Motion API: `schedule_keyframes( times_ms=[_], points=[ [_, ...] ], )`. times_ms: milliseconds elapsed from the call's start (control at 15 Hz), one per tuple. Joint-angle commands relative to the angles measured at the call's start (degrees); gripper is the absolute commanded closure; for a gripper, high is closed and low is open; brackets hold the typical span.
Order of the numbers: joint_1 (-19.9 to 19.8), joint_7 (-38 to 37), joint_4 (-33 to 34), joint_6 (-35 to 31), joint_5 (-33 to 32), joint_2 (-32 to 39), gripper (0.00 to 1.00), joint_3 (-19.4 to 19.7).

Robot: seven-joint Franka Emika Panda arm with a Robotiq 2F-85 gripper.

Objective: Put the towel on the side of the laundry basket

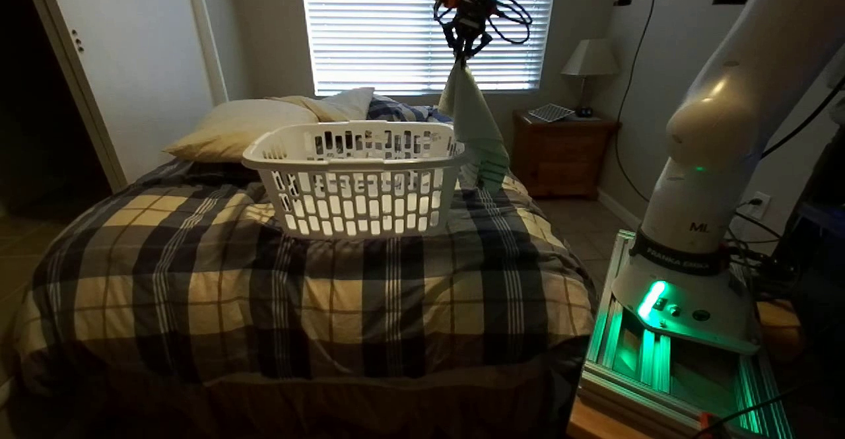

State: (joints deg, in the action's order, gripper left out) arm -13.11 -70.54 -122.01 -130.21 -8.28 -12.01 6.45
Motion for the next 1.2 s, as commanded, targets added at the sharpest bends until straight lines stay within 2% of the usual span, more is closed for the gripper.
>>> schedule_keyframes(
  times_ms=[0, 467, 867, 1133],
  points=[
    [1.0, 0.2, 3.9, -2.3, 4.5, 3.3, 0.97, 0.3],
    [3.3, 0.8, 6.0, -8.0, 8.5, 7.2, 0.97, -0.3],
    [4.8, 0.6, 6.8, -16.9, 9.1, 10.1, 0.97, -0.6],
    [5.5, 0.8, 6.7, -17.5, 9.5, 11.8, 0.97, -0.6]
  ],
)
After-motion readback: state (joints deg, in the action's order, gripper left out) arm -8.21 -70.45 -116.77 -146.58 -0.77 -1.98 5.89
